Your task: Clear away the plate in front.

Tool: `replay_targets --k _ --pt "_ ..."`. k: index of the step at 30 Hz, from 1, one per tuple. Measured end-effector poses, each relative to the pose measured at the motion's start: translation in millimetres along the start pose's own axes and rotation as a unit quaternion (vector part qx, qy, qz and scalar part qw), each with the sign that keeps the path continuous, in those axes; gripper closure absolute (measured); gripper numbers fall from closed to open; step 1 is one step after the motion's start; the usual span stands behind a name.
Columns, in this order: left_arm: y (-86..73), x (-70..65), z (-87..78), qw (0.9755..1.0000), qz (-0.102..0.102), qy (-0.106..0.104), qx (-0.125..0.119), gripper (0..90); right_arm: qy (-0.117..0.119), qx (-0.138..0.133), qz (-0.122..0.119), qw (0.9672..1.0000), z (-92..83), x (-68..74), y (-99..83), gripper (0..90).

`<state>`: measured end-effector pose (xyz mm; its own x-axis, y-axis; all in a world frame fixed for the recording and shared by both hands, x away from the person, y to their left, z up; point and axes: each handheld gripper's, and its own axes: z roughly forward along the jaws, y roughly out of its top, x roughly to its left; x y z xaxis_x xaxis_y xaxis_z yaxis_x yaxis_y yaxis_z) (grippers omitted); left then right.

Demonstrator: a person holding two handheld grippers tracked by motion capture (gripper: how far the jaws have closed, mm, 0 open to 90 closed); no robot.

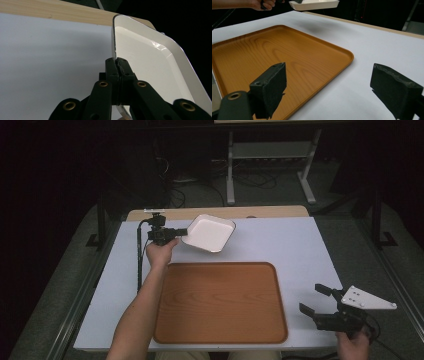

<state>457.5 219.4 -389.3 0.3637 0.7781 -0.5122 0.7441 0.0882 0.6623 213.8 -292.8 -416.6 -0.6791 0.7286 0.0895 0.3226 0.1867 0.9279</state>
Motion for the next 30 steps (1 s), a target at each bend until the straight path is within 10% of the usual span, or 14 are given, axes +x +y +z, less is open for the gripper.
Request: replay_targets --k 30 --pt "-9.2 -12.2 -48.9 0.9993 0.018 -0.025 -0.022 88.9 -0.003 0.002 0.001 1.0000 0.6 0.8 0.3 12.6"
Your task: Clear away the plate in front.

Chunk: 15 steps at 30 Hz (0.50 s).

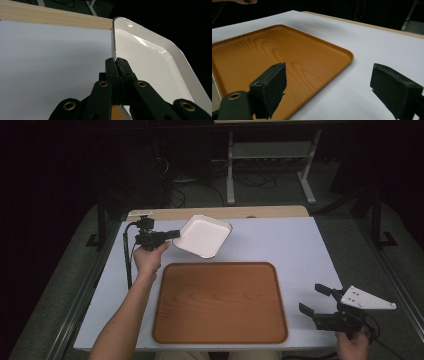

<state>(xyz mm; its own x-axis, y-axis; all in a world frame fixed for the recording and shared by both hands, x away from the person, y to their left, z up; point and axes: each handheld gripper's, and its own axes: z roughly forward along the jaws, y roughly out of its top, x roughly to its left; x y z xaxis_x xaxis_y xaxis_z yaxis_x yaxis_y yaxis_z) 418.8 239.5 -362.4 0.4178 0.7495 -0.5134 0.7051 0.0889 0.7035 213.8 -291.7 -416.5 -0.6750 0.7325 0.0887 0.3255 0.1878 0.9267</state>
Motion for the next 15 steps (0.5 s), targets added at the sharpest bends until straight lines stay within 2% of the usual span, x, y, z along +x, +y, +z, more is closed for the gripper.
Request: replay_targets --k 15 --pt "-9.0 -1.0 -24.2 1.0000 0.001 -0.007 -0.005 88.9 -0.003 0.000 0.002 1.0000 -0.1 -0.2 0.0 12.6"
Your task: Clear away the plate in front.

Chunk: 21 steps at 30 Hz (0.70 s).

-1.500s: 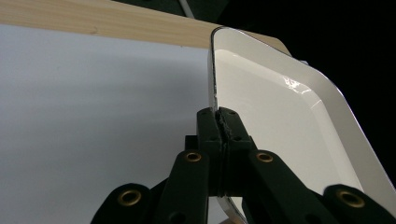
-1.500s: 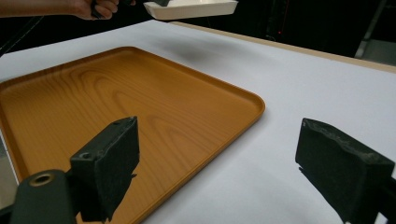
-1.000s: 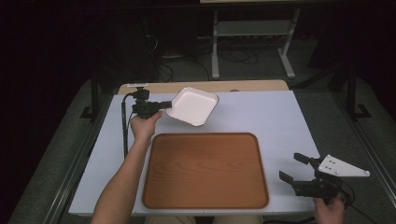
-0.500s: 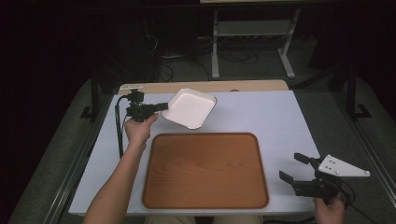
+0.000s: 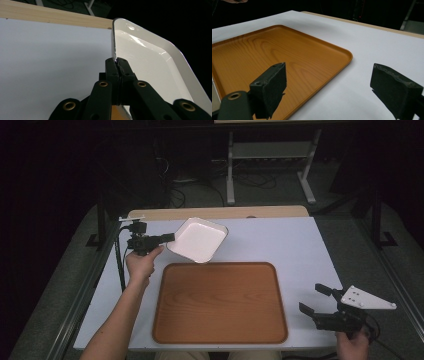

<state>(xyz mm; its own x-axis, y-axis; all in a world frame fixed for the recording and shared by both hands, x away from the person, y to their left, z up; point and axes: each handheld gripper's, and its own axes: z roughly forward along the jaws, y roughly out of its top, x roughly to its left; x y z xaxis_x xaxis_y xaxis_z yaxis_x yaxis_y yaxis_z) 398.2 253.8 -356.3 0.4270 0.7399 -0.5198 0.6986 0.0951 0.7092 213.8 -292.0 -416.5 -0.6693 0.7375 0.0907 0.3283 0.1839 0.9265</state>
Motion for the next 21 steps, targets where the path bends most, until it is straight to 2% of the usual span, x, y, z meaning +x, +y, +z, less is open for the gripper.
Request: replay_targets --k 21 --pt "-20.4 -0.8 -17.5 1.0000 -0.001 -0.006 0.001 88.9 -0.003 0.001 0.001 1.0000 -0.5 0.1 -0.1 12.6"
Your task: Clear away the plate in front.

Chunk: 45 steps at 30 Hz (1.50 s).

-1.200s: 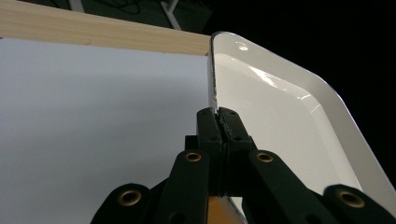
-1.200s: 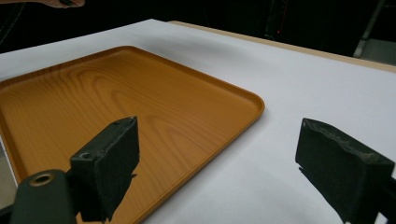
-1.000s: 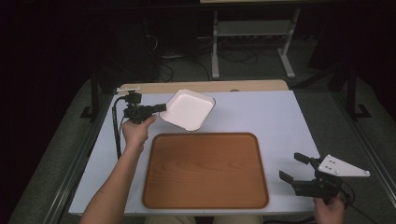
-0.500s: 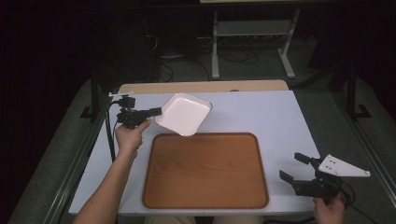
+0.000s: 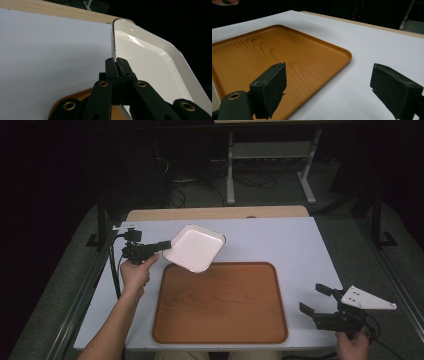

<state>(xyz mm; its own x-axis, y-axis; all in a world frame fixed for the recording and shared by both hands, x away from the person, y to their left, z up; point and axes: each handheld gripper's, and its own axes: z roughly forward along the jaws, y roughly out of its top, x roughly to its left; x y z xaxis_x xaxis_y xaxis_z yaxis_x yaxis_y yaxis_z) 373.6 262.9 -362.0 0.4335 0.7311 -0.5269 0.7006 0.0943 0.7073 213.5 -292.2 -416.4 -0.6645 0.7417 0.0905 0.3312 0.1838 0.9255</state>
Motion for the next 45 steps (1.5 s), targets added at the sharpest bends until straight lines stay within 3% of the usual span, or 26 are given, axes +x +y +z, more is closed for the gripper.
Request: replay_targets --k 19,45 --pt "-24.4 4.6 -12.2 0.9999 -0.009 -0.002 0.006 88.9 -0.001 0.002 0.000 1.0000 0.2 0.4 0.1 12.6" --pt "-54.0 6.3 -16.9 0.9997 -0.023 -0.001 0.009 88.9 -0.002 0.004 -0.001 1.0000 0.5 0.5 0.2 12.6"
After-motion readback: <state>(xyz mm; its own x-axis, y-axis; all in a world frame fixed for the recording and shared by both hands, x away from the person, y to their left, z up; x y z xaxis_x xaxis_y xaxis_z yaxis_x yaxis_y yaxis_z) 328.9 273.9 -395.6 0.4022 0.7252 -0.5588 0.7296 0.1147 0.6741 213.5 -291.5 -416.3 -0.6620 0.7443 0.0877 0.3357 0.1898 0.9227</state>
